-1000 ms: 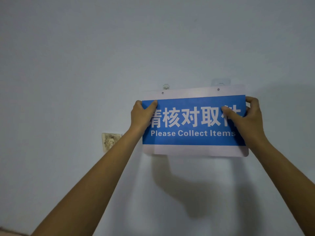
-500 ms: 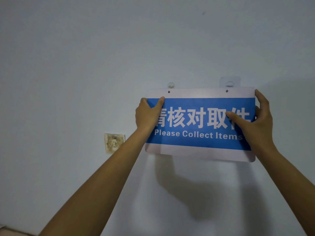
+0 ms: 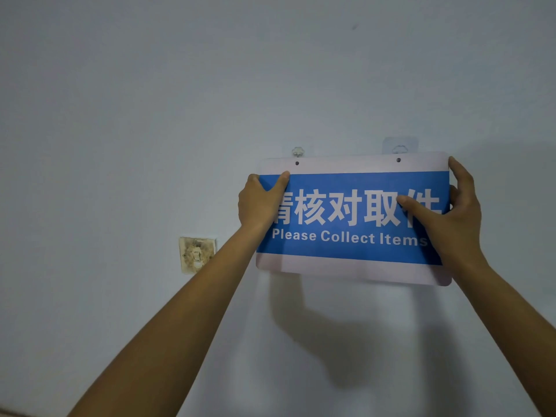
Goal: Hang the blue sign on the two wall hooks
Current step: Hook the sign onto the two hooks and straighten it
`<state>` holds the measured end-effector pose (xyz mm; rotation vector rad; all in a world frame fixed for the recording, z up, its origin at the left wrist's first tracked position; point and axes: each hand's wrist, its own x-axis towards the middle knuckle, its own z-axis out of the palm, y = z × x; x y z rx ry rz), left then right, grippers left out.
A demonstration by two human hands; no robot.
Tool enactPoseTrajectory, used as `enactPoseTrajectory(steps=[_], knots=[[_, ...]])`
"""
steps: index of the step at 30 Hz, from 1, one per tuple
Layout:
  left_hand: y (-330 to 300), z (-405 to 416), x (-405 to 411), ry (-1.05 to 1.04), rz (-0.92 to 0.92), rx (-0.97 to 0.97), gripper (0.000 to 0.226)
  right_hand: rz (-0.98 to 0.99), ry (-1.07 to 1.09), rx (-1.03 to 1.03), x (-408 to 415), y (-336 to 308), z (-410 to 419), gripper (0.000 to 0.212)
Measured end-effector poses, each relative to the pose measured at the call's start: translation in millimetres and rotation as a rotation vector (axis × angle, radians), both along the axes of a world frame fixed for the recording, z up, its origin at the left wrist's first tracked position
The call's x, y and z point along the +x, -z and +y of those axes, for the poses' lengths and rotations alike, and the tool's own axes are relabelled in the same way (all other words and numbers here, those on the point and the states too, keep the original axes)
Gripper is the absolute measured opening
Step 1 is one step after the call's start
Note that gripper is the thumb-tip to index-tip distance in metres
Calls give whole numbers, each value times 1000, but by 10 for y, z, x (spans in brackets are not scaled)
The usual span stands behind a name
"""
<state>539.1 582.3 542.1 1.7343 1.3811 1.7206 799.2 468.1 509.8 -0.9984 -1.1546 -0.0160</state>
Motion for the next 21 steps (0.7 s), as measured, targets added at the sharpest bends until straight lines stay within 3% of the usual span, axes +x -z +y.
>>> enactPoseTrajectory(steps=[21], knots=[[32, 46, -3, -27, 50, -22, 55, -5, 35, -22, 5, 37, 5, 81]])
